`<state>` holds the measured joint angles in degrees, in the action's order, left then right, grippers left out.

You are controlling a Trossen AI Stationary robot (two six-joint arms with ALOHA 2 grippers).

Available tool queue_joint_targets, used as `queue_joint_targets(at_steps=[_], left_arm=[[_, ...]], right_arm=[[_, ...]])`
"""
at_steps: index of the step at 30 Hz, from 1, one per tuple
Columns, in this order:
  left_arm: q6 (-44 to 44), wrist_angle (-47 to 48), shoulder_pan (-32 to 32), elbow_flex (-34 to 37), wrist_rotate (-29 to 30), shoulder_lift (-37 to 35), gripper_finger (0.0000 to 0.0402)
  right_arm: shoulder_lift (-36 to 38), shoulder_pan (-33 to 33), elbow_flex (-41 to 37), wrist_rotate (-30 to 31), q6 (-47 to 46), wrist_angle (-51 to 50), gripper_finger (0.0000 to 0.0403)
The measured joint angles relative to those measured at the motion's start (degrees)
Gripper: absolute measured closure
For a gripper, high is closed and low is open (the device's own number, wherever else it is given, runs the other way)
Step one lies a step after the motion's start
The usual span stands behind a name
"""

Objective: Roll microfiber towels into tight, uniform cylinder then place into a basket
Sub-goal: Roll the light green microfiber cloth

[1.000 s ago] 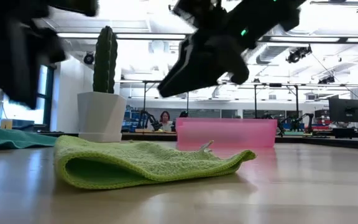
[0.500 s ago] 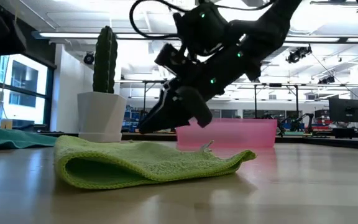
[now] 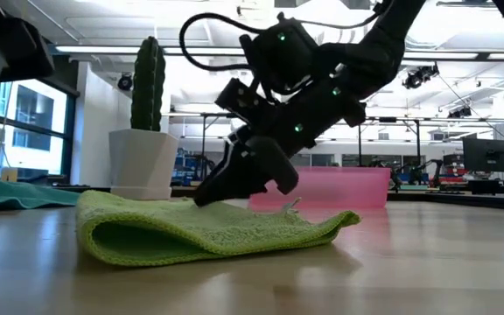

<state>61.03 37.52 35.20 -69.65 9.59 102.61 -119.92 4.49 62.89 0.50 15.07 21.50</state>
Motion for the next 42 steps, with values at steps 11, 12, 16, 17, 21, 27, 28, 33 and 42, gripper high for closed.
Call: queue_joint_targets(at_steps=[11, 12, 16, 17, 21, 27, 28, 33, 42], left_arm=[[-0.1, 0.0, 0.2, 0.0, 0.6, 0.0, 0.0255], [-0.1, 0.0, 0.3, 0.0, 0.9, 0.0, 0.0255], [0.0, -0.1, 0.7, 0.0, 2.1, 0.0, 0.0255], [0.1, -0.1, 0.8, 0.0, 2.3, 0.0, 0.0255], [0.3, -0.1, 0.9, 0.0, 3.0, 0.0, 0.0255], [0.3, -0.5, 0.9, 0.0, 6.6, 0.0, 0.0255], [0.3, -0.5, 0.8, 0.0, 7.7, 0.0, 0.0255], [-1.4, -1.7, 0.4, 0.0, 13.5, 0.0, 0.0255], [-16.6, -4.2, -1.2, 0.0, 25.0, 0.1, 0.0255]], right_arm=[[0.8, -0.3, 0.3, 4.4, -6.7, -10.3, 0.0265], [0.9, -0.3, 0.4, 5.1, -8.1, -11.5, 0.0265], [2.6, -0.2, 0.4, 6.1, -14.5, -18.4, 0.0265], [3.1, 0.0, 0.4, 6.3, -16.4, -20.2, 0.0265], [7.0, 1.3, 0.1, 10.6, -23.2, -29.9, 0.0265], [13.6, 6.0, -0.3, 15.7, -26.8, -44.1, 0.0265], [14.8, 6.9, -0.3, 16.3, -26.8, -44.8, 0.0265], [18.5, 12.4, -0.2, 17.7, -25.5, -45.9, 0.0265], [17.2, 24.3, -0.1, 18.0, -17.6, -45.7, 0.0265]])
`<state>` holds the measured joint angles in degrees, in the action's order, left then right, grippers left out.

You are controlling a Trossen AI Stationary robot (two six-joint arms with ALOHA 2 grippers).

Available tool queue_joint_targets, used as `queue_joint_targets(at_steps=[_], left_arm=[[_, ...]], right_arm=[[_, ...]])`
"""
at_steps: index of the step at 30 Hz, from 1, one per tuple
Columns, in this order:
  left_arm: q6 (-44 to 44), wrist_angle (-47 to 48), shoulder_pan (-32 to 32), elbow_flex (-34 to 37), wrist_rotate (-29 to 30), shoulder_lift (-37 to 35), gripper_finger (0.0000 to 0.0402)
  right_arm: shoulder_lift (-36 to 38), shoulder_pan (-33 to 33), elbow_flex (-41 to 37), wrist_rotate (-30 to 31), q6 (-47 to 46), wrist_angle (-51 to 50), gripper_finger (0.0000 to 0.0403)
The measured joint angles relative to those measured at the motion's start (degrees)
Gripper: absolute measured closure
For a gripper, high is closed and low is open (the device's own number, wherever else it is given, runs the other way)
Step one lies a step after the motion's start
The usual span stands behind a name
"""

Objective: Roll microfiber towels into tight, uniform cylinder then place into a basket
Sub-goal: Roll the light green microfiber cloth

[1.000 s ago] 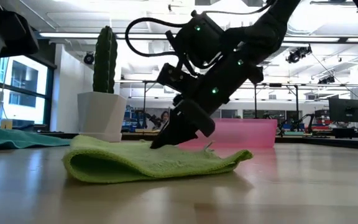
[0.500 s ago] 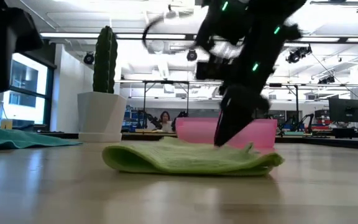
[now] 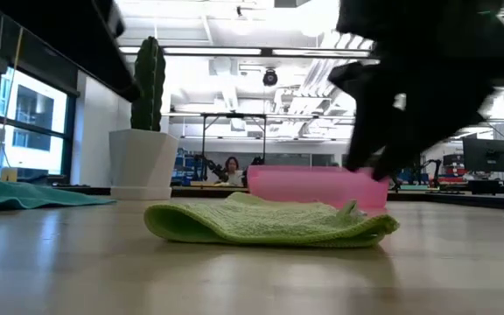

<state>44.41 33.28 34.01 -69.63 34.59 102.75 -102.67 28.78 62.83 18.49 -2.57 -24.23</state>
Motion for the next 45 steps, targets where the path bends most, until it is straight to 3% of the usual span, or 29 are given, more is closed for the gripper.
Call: queue_joint_targets(at_steps=[5, 10, 18, 25, 30, 35, 39, 45], left_arm=[[-13.1, -0.9, -1.4, 0.0, -1.6, 1.1, 0.0255], [-25.8, -1.7, -2.3, 0.0, -6.0, 4.6, 0.0255], [-35.1, -4.4, -2.7, 0.0, -6.9, 8.9, 0.0255], [-48.4, -7.7, -3.9, 0.0, -9.8, 11.4, 0.0255], [-53.9, -8.2, -4.3, -0.2, -7.3, 12.2, 0.0255], [-58.8, -7.5, -3.5, 0.1, -5.2, 11.7, 0.0255], [-62.9, -7.0, -2.9, -0.2, -1.2, 11.6, 0.0255], [-66.9, -5.7, -4.2, 0.0, -0.9, 11.9, 0.0255]], right_arm=[[-2.0, 3.6, 0.0, 4.0, 2.9, 4.7, 0.0265], [-3.8, 3.2, 0.0, 1.9, 4.1, 8.6, 0.0265], [-4.1, 3.1, 0.0, 0.7, 2.4, 8.0, 0.0265], [-4.2, 4.8, -2.8, 1.2, -5.2, 6.6, 0.0265], [-4.1, 6.8, -7.7, 3.3, -10.2, 14.9, 0.0265], [-4.1, 8.7, -8.3, 6.0, -12.5, 15.7, 0.0265], [-4.2, 10.0, -7.4, 5.7, -6.1, 17.2, 0.0265], [-4.2, 10.4, -7.4, 5.7, 11.7, 20.2, 0.0265]])
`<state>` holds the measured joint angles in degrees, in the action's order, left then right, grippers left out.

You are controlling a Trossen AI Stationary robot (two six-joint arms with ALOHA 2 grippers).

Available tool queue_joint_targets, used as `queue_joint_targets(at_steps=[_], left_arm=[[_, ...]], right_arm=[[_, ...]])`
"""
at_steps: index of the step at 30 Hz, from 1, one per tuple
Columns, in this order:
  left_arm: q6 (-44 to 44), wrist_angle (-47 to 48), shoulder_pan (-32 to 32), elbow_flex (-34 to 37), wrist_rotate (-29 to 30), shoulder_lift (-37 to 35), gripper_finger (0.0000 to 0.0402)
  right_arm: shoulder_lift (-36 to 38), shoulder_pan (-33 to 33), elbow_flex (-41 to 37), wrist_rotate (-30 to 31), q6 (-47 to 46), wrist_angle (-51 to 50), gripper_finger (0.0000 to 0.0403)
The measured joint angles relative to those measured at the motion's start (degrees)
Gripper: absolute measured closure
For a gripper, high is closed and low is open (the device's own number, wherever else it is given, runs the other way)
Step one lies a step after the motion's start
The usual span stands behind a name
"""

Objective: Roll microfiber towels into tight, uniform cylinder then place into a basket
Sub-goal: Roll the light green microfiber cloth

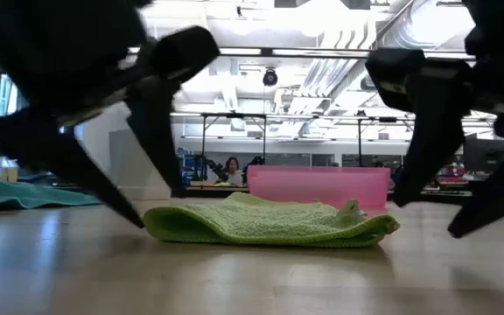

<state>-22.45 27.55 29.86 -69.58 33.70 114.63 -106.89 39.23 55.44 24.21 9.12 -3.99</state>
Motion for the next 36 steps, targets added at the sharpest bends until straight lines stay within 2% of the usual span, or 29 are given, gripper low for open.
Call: queue_joint_targets(at_steps=[4, 9, 12, 21, 25, 30, 36], left_arm=[[-1.8, -2.2, -1.5, 0.0, -2.5, 0.0, 0.0255], [-1.8, -3.1, -2.6, 0.0, -8.6, -0.2, 0.0255], [-1.3, -3.3, -2.5, 0.0, -8.4, -0.2, 0.026], [10.3, -3.7, -2.5, 0.0, -11.4, -0.1, 0.0324], [16.7, -3.6, -2.5, 0.0, -12.0, -0.1, 0.0361], [24.4, -3.6, -2.4, 0.0, -12.9, -0.1, 0.0397], [34.7, -3.7, -2.4, 0.0, -12.9, -0.1, 0.0393]], right_arm=[[-0.1, -1.6, 0.0, 0.7, 1.3, 0.9, 0.0265], [-2.4, -3.2, 0.0, 0.2, 1.5, 3.3, 0.0265], [-4.2, -3.2, 0.2, 0.7, 1.5, 5.1, 0.0265], [-5.7, -3.2, 0.2, 3.0, -4.4, 7.6, 0.0268], [-5.8, -3.2, 0.2, 2.4, -9.5, 7.3, 0.0303], [-5.8, -2.9, 0.1, 0.0, -14.7, 7.0, 0.0389], [-5.9, -1.7, 0.1, 0.6, -16.8, 6.9, 0.0385]])
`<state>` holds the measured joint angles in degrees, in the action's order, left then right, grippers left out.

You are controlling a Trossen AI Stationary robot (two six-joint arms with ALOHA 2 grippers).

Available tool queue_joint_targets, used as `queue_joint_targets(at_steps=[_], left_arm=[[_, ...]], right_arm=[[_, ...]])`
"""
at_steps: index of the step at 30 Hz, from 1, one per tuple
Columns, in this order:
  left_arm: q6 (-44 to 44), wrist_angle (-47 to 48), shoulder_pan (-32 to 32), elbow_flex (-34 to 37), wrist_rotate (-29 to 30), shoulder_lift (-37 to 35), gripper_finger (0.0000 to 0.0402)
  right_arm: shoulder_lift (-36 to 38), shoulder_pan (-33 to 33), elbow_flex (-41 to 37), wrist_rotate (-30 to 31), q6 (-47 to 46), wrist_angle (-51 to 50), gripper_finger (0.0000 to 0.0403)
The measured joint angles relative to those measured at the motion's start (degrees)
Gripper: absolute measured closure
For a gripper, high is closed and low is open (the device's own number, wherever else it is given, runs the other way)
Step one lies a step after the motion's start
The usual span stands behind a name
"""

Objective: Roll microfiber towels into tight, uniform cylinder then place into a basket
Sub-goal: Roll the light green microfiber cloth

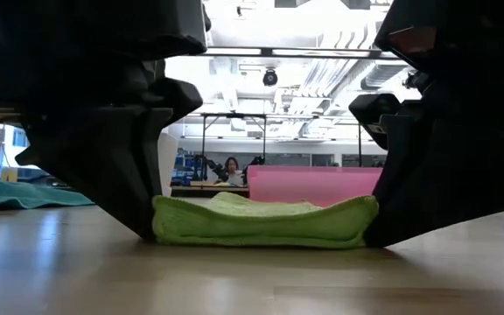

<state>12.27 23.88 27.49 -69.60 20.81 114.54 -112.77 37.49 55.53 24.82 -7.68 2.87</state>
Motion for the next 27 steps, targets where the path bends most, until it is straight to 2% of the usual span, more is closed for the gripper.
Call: queue_joint_targets(at_steps=[3, 7, 10, 14, 17, 22, 27], left_arm=[[4.3, -0.1, 0.0, 0.0, -0.4, 0.0, 0.0395], [10.5, -0.7, -0.1, -0.1, -3.7, -0.1, 0.04], [15.0, -1.8, -0.1, -0.1, -5.0, -0.1, 0.04], [20.5, -2.8, -0.3, -0.1, -6.8, -0.7, 0.0399], [25.7, -2.7, -0.7, -0.1, -8.0, -1.2, 0.0399], [35.6, -2.6, -1.9, -0.1, -10.7, -2.1, 0.0399], [38.7, -2.1, -3.5, 0.0, -15.2, -2.1, 0.0398]], right_arm=[[0.1, 0.0, 0.0, -0.4, 0.0, -0.3, 0.0398], [1.3, -0.1, 0.0, -1.4, -2.9, -1.9, 0.0397], [2.8, -1.0, -0.2, -4.1, -8.1, -3.3, 0.04], [4.1, -3.0, -0.2, -11.7, -19.7, -3.0, 0.0401], [4.2, -4.2, -0.2, -14.6, -27.5, -2.4, 0.0401], [4.2, -4.9, -0.2, -15.6, -30.4, -1.9, 0.0401], [4.5, -5.7, -0.2, -17.6, -35.4, -1.8, 0.0401]])
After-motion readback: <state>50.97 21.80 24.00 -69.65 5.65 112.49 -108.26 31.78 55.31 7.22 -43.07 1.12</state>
